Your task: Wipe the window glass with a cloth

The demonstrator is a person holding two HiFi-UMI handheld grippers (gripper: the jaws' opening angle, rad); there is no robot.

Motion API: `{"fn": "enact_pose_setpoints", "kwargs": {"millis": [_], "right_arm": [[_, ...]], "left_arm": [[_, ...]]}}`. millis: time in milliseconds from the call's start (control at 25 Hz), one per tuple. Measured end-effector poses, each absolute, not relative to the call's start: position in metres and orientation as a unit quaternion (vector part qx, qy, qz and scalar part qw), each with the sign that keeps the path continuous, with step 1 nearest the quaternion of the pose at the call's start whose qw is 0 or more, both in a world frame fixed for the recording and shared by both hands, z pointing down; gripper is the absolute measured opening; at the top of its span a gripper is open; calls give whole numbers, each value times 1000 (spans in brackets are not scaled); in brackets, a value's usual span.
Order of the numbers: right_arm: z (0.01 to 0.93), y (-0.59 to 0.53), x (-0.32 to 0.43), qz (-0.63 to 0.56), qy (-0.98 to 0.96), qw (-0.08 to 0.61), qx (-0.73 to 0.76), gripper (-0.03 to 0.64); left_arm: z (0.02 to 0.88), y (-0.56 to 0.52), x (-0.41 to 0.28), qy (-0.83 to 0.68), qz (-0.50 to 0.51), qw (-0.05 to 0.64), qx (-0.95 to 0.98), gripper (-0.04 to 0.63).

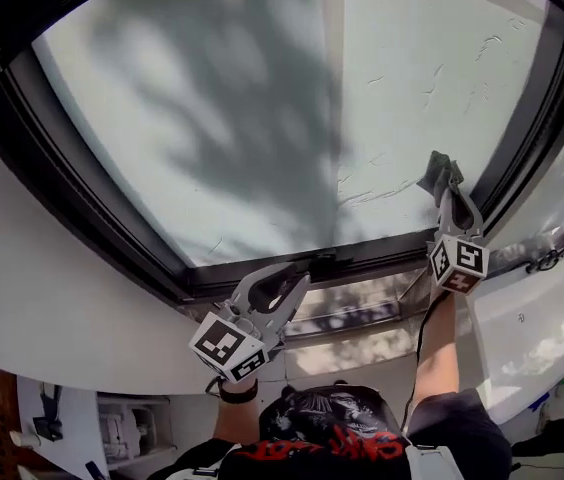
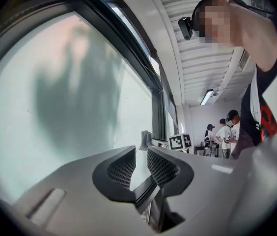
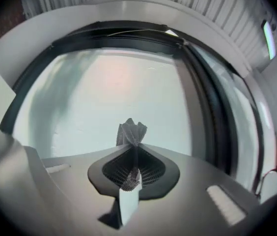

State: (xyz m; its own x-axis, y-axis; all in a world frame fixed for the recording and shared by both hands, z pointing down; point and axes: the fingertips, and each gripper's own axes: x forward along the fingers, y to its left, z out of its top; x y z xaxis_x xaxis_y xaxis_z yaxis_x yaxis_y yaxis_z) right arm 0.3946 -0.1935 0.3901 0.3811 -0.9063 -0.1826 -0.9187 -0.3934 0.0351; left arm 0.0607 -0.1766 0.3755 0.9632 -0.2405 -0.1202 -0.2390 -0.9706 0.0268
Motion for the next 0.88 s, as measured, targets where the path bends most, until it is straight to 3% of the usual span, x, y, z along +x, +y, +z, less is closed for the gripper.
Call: {"fn": "enact_pose_setpoints", "kwargs": {"millis": [160, 320, 600, 760, 880], "right_arm": [[396, -144, 501, 42, 437, 64, -896, 26], [391, -181, 470, 42, 490, 62, -868, 26], [371, -252, 185, 105, 732, 116, -663, 26], [381, -284, 6, 52, 863, 151, -479, 26], [393, -312, -87, 17, 910, 143, -389, 26]], "left_arm": [[373, -162, 84, -100, -58, 4, 993, 64], [372, -162, 79, -120, -56, 2, 991, 63], [370, -182, 2, -222, -60, -17, 973, 64], [372, -190, -68, -306, -60, -19, 950, 63], [370, -188, -109, -354, -59, -22, 933, 63]]}}
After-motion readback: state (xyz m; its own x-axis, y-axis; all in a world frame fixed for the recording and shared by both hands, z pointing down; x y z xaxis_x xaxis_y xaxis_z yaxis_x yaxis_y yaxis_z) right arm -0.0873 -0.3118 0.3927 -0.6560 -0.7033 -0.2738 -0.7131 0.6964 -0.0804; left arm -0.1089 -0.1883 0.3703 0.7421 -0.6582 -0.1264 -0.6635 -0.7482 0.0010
